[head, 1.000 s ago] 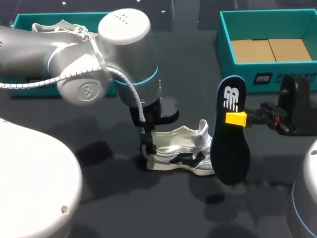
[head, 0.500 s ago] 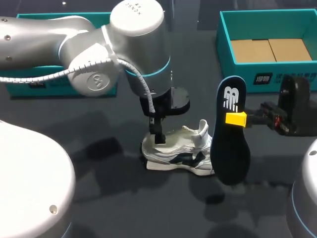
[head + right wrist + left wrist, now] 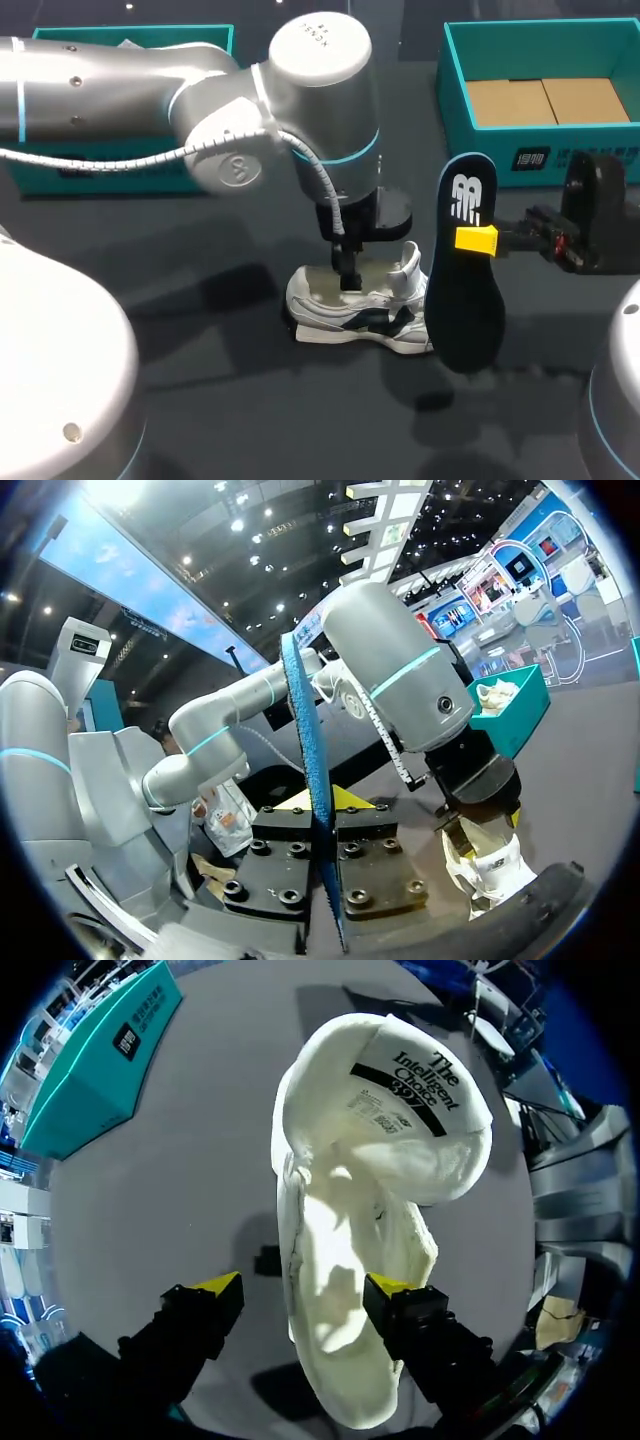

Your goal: Take the shoe out of the shoebox, open the shoe tongue, remove and reinsert the insole, then place the shoe into the shoebox

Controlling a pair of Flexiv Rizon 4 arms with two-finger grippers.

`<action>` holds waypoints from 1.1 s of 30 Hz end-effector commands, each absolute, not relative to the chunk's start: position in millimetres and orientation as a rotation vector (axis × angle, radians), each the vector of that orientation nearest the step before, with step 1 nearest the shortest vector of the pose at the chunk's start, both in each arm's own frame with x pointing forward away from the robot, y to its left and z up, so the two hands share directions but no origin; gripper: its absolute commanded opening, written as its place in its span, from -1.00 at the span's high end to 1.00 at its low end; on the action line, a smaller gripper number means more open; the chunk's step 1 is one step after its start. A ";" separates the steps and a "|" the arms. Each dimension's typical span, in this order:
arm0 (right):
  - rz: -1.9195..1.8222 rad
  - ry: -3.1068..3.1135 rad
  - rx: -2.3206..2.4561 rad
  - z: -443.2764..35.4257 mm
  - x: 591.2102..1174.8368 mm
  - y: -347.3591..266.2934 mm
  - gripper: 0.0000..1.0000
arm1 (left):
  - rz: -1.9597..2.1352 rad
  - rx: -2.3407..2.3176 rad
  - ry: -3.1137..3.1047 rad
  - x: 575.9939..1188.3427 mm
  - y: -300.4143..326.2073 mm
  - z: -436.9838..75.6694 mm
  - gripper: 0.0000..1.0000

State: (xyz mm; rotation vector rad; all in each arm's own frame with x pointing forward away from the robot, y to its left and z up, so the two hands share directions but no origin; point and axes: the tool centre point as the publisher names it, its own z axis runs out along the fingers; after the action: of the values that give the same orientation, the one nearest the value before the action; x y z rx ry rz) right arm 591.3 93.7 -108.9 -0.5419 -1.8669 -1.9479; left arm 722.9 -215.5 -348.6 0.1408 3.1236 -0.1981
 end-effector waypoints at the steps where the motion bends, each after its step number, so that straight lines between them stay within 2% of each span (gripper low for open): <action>1: -1.949 -1.869 -0.548 -108.5 589.4 94.5 1.00 | -0.187 0.135 3.128 724.0 -224.0 -359.7 -0.33; 3: -1.949 -1.869 -0.548 -108.5 589.4 94.5 1.00 | -0.188 0.134 3.134 723.3 -224.3 -363.3 -0.25; 6: -1.949 -1.869 -0.548 -108.5 589.4 94.5 1.00 | -0.191 0.129 3.147 722.6 -224.1 -368.7 0.03; 10: -1.949 -1.869 -0.548 -108.5 589.4 94.5 1.00 | -0.198 0.130 3.156 721.0 -222.6 -373.8 0.07; 17: -1.949 -1.869 -0.548 -108.5 589.4 94.5 1.00 | -0.204 0.149 3.175 714.3 -224.4 -379.0 0.39; 19: -1.949 -1.869 -0.548 -108.5 589.4 94.5 1.00 | -0.199 0.159 3.180 713.2 -225.3 -380.2 0.60; 21: -1.949 -1.869 -0.548 -108.5 589.4 94.5 1.00 | -0.193 0.165 3.181 712.2 -226.3 -380.9 1.00; 33: -1.949 -1.869 -0.548 -108.5 589.4 94.5 1.00 | -0.196 0.366 3.238 715.5 -220.6 -360.9 1.00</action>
State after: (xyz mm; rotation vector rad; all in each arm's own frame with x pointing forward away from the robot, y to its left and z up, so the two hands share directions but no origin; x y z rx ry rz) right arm 591.4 93.7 -108.9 -0.5415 -1.8672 -1.9485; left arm 708.8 -223.7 -368.9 0.3503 3.2169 -0.1919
